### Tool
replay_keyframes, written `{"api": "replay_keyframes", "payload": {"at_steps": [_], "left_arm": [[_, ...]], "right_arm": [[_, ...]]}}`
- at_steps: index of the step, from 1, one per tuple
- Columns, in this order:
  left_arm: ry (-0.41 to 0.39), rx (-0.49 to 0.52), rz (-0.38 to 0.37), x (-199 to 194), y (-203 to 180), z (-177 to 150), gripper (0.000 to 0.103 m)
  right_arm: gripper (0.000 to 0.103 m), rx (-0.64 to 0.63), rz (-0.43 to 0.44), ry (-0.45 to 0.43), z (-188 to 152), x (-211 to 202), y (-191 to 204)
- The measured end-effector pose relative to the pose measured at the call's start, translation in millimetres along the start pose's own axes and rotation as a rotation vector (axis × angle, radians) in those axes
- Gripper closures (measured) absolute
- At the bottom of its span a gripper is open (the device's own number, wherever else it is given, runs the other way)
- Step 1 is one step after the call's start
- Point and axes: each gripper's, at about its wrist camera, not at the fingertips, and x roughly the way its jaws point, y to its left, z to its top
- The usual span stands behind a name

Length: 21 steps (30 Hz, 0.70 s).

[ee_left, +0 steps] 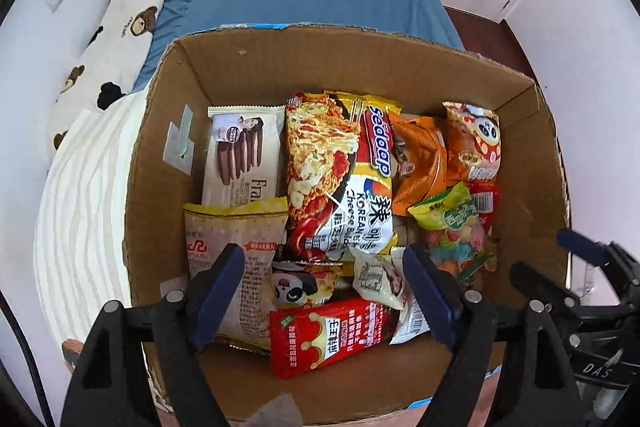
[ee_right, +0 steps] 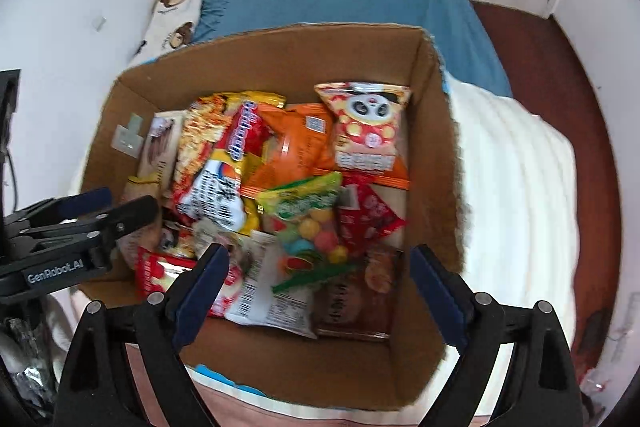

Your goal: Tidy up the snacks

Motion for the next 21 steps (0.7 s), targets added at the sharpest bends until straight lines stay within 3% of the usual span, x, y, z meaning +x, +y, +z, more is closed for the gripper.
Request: {"api": "replay_keyframes", "payload": {"at_steps": [4, 13, 21], "left_arm": [[-0.035, 0.019, 0.037, -4.9, -5.8, -11.1, 0.022], [-0.103, 0.031, 0.049, -25.4, -12.7, -35.3, 0.022], [-0.178, 0.004, 0.04, -59.1, -14.2, -58.7, 0.022]], "right_arm": [[0.008, -0.006, -0.071, -0.005, -9.5, -5.8, -2.4], [0.005, 0.054, -0.066, -0.031, -31.2, -15.9, -13.6], [0.005, 0.048, -0.091, -0.131, -51.6, -60.0, -7.3]]}}
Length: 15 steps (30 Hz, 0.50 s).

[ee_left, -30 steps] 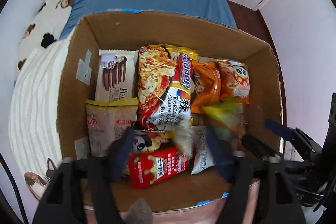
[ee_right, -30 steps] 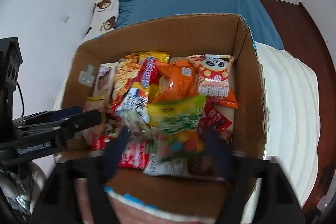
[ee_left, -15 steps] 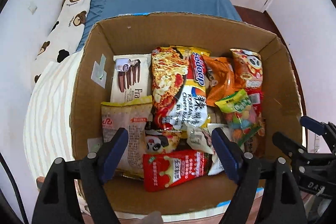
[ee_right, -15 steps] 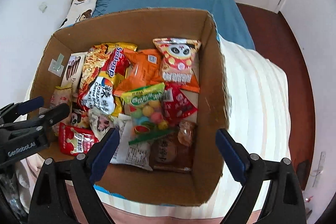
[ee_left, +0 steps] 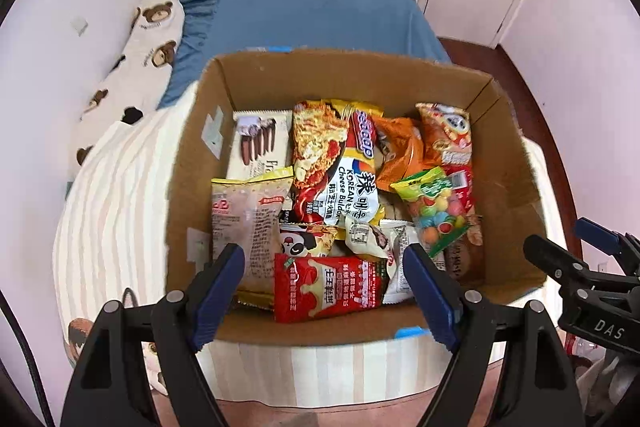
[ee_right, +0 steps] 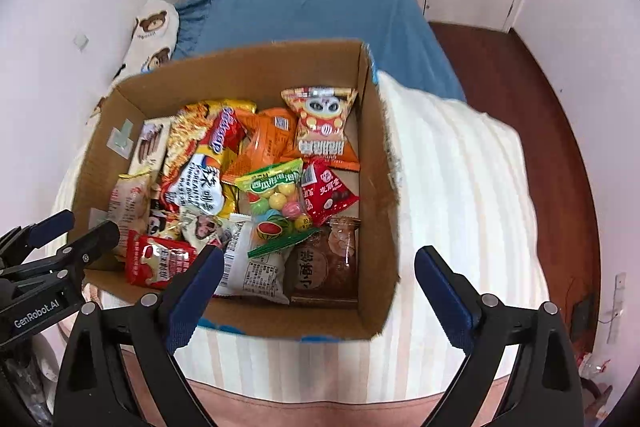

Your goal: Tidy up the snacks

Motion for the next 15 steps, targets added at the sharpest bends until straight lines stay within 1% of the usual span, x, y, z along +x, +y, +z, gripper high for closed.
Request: {"api": "replay_keyframes", "payload": {"at_steps": [6, 8, 11, 13, 14, 15], "left_arm": [[-0.123, -0.01, 0.0, -60.1, -2.5, -26.4, 0.022], [-0.171, -0.01, 0.001, -86.5, -4.1, -40.8, 0.022], [-0.212, -0.016, -0.01, -119.0, -5.2, -63.2, 0.022], [-0.237, -0.014, 0.001, -138.6, -7.3, -78.7, 0.022], [-0.246, -0.009, 0.008, -145.8, -8.5, -83.9, 0.013], [-0.264, -0.001, 0.008, -157.1, -10.6, -92.3, 0.001]], "right_arm": [[0.004, -0.012, -0.005, -0.114, -25.9, -61.6, 1.1], [0.003, -0.019, -0.009, -0.149, -40.3, -85.0, 2.5], [0.003, -0.017, -0.001, -0.213, -65.9, -123.4, 3.4], [0.002, -0.024, 0.0, -0.254, -84.2, -148.1, 5.0], [0.001, -0.026, -0.003, -0.275, -94.5, -161.5, 5.7], [0.001, -0.028, -0.003, -0.293, -103.2, -173.3, 6.1]]}}
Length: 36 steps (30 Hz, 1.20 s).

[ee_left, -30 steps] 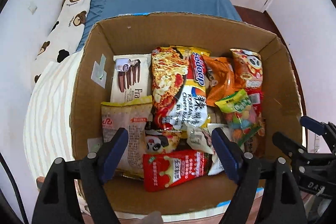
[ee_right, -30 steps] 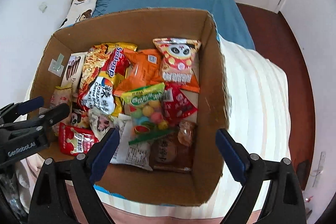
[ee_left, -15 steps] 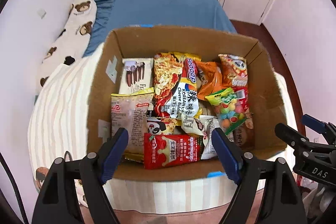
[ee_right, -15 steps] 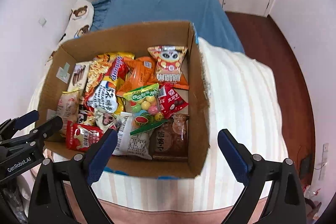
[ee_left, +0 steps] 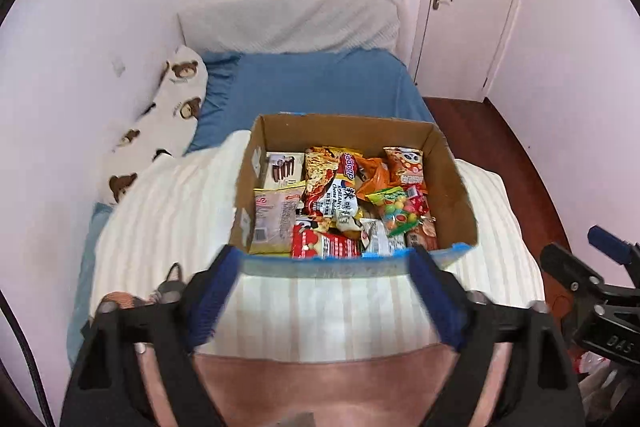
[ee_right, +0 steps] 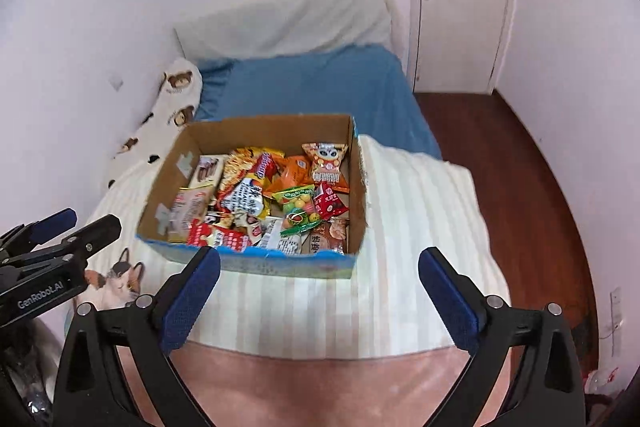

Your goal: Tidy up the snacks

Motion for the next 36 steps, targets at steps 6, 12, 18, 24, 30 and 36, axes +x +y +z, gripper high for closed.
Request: {"api": "replay_keyframes", "payload": {"at_steps": [6, 12, 18, 24, 30, 36], "left_arm": [[-0.097, -0.002, 0.002, -63.1, -6.5, -23.2, 0.0], [-0.175, -0.006, 0.034, -109.1, -6.8, -37.5, 0.0], [-0.208, -0.011, 0.045, -140.2, -6.6, -52.9, 0.0], [-0.218, 0.002, 0.052, -149.3, -10.9, -60.2, 0.0], [-0.198, -0.012, 0.06, -132.4, -12.2, -57.1, 0.0], [-0.185, -0.019, 0.084, -108.7, -11.8, -46.8, 0.0]], "right_arm": [[0.0, -0.006, -0.021, -0.104, -28.0, -72.7, 5.2], [0.0, 0.001, -0.034, -0.191, -45.3, -131.0, 6.8], [0.0, -0.014, -0.03, -0.232, -57.0, -172.0, 14.4], [0.0, -0.042, -0.045, -0.266, -63.8, -196.2, 22.3], [0.0, -0.054, -0.077, -0.281, -57.9, -189.9, 22.9], [0.0, -0.039, -0.091, -0.249, -48.1, -157.1, 16.9]]}}
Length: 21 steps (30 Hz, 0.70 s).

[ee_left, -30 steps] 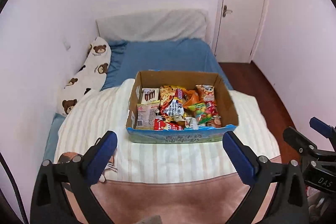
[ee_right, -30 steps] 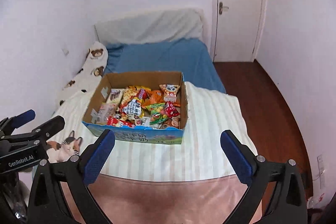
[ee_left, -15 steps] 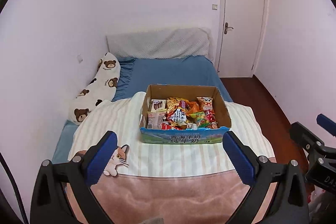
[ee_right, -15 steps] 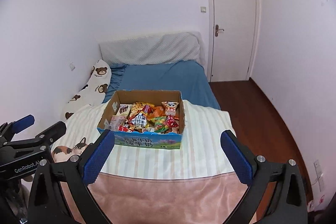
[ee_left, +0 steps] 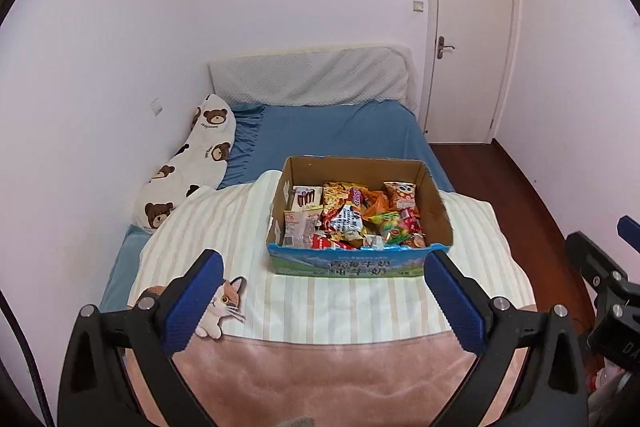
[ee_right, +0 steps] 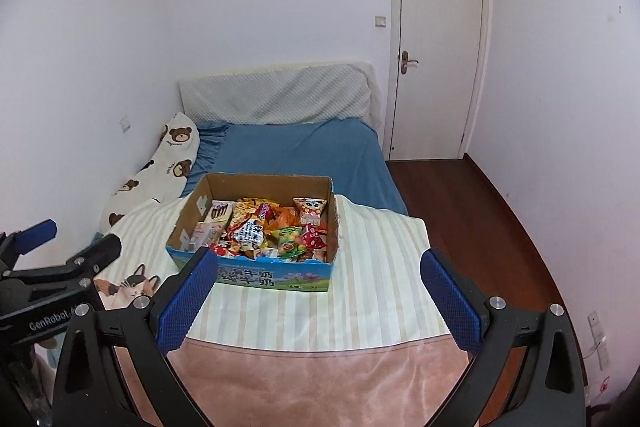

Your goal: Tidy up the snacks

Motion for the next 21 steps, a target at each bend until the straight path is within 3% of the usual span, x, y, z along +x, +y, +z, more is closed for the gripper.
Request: {"api": "replay_keyframes", "payload": {"at_steps": [11, 21], "left_arm": [[0.065, 0.009, 0.053, 65.1, -2.4, 11.5, 0.0], [0.106, 0.025, 0.072, 100.8, -3.6, 11.9, 0.0]], "right_arm": [[0.0, 0.028, -0.025, 0.076, 8.3, 77.2, -4.3], [0.0, 0.033, -0.028, 0.158, 4.0, 130.1, 0.6]]}}
